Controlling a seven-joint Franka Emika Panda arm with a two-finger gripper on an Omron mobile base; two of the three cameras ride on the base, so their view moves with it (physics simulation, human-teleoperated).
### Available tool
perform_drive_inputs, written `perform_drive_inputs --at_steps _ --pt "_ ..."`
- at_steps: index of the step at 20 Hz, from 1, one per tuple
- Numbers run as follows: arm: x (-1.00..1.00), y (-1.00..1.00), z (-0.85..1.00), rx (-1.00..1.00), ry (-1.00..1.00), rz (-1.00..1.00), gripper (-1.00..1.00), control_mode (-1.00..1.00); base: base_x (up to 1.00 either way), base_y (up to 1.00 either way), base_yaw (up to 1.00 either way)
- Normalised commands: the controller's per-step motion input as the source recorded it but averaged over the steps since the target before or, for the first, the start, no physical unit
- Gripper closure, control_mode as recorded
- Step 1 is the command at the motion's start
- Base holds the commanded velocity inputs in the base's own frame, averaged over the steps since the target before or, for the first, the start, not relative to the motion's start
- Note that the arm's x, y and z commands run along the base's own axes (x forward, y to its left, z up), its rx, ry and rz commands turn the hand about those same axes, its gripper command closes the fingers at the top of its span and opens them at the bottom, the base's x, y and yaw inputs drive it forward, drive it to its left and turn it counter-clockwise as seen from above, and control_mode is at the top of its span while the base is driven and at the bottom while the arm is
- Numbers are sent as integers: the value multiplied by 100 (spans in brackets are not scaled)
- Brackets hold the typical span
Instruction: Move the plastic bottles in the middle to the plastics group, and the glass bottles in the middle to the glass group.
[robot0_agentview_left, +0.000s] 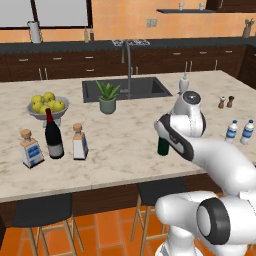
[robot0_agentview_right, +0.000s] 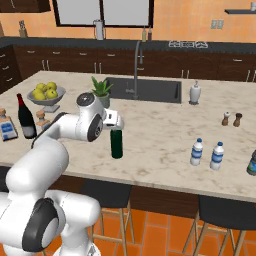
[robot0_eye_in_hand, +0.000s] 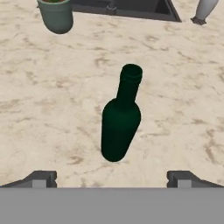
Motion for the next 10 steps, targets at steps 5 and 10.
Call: perform_drive_inputs --at_steps 5,10 --pt "14 -3 0 7 1 0 -100 -100 0 0 0" --pt "2 0 0 0 3 0 -100 -100 0 0 0"
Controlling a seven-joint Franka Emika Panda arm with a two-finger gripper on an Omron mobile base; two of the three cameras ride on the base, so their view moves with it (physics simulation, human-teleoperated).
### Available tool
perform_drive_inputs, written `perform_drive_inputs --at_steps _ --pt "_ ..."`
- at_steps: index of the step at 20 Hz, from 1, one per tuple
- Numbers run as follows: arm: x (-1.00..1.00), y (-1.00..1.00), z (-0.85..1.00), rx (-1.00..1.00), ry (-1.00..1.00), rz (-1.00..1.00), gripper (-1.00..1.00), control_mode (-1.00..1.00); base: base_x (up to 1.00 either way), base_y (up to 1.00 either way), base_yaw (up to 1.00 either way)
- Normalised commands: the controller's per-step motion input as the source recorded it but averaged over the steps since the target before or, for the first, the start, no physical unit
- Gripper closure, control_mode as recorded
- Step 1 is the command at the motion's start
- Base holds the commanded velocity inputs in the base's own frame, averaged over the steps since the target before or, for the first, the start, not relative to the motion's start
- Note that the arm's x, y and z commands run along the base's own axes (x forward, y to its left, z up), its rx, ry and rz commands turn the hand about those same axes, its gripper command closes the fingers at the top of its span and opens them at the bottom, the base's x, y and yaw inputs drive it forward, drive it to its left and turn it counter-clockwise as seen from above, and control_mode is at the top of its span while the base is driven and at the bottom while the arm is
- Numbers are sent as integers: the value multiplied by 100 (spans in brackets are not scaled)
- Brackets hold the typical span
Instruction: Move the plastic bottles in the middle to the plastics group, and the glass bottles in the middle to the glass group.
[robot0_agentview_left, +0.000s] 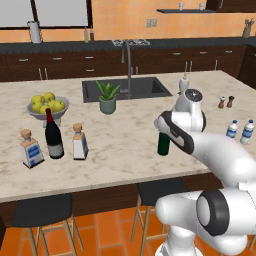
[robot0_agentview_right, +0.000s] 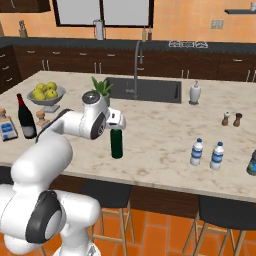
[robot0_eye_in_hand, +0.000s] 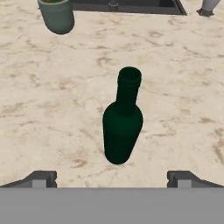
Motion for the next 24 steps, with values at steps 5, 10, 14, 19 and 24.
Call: perform_drive_inputs --at_steps 5,10,14,19,24 --pt "7 0 -11 0 6 0 -100 -100 0 0 0" --pt "13 -1 -14 0 6 0 -100 -100 0 0 0" --pt "9 -9 -15 0 0 0 -100 -100 0 0 0" --pt "11 -8 -3 0 0 -1 -100 -100 0 0 0" --pt "18 0 -12 0 0 0 -100 -100 0 0 0"
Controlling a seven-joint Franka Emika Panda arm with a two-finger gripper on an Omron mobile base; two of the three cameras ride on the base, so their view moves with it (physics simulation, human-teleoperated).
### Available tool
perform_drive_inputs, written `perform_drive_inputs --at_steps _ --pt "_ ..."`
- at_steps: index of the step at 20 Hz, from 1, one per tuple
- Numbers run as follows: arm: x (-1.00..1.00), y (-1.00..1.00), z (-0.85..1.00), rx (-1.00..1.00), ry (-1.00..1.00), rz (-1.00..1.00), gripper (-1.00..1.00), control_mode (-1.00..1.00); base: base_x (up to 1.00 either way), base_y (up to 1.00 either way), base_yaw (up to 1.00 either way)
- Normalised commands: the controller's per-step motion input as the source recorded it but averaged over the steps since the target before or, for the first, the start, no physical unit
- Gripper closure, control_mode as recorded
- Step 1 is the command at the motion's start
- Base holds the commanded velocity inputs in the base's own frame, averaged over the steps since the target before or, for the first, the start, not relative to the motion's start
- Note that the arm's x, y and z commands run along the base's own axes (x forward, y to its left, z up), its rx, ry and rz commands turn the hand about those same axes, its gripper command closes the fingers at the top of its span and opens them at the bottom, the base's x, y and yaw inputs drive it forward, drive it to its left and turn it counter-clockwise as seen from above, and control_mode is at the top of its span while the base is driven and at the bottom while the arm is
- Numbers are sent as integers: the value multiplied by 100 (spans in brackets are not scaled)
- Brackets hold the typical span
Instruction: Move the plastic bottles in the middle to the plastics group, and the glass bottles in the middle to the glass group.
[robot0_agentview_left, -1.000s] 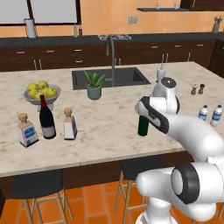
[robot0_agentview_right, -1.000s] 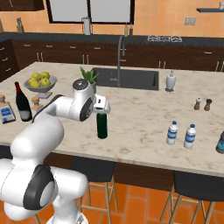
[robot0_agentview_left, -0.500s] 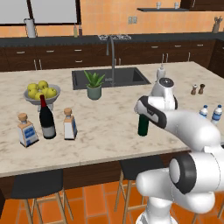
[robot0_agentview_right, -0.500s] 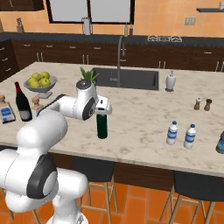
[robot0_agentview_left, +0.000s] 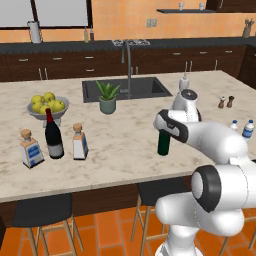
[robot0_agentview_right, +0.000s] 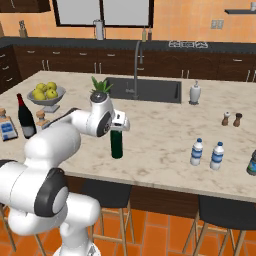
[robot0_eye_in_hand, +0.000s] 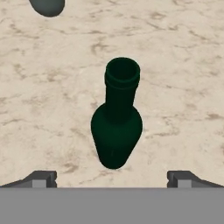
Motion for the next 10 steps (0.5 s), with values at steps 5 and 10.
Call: perform_drive_inputs --at_steps 5,10 --pt "5 0 -13 0 0 0 -100 -100 0 0 0" --pt "6 0 -9 0 0 0 -100 -100 0 0 0"
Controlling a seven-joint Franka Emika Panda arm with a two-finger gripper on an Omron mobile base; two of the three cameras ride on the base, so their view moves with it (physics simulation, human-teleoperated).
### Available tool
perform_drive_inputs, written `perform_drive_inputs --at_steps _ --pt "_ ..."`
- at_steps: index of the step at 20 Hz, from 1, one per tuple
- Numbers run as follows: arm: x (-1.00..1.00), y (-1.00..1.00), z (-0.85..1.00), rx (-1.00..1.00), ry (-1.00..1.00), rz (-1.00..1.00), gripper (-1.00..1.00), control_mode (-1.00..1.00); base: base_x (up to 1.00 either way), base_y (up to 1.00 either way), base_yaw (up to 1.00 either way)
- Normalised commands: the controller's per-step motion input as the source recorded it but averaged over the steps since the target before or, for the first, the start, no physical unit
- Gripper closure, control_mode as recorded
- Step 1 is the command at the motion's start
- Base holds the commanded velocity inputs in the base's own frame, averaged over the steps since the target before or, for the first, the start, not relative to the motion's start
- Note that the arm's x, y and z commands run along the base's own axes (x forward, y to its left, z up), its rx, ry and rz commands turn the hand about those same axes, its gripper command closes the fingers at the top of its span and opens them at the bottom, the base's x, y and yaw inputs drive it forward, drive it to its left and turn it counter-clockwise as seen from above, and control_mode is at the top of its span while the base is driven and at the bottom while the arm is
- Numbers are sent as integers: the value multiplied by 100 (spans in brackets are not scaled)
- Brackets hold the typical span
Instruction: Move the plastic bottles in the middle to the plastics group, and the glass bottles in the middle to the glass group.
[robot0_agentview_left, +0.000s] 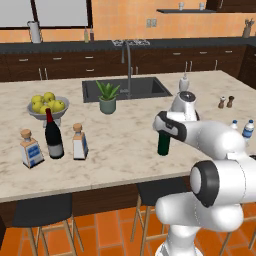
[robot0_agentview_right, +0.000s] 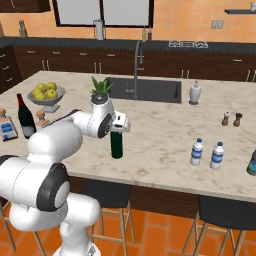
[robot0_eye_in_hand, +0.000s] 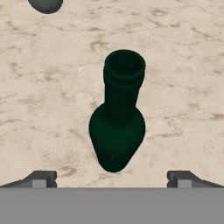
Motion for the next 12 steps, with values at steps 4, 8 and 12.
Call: perform_drive_inputs --at_steps 4,8,12 --pt "12 0 -14 0 -2 0 -100 -100 0 0 0" --pt "23 0 -9 0 -1 0 -100 -100 0 0 0" --pt "18 0 -9 0 0 0 -100 -100 0 0 0"
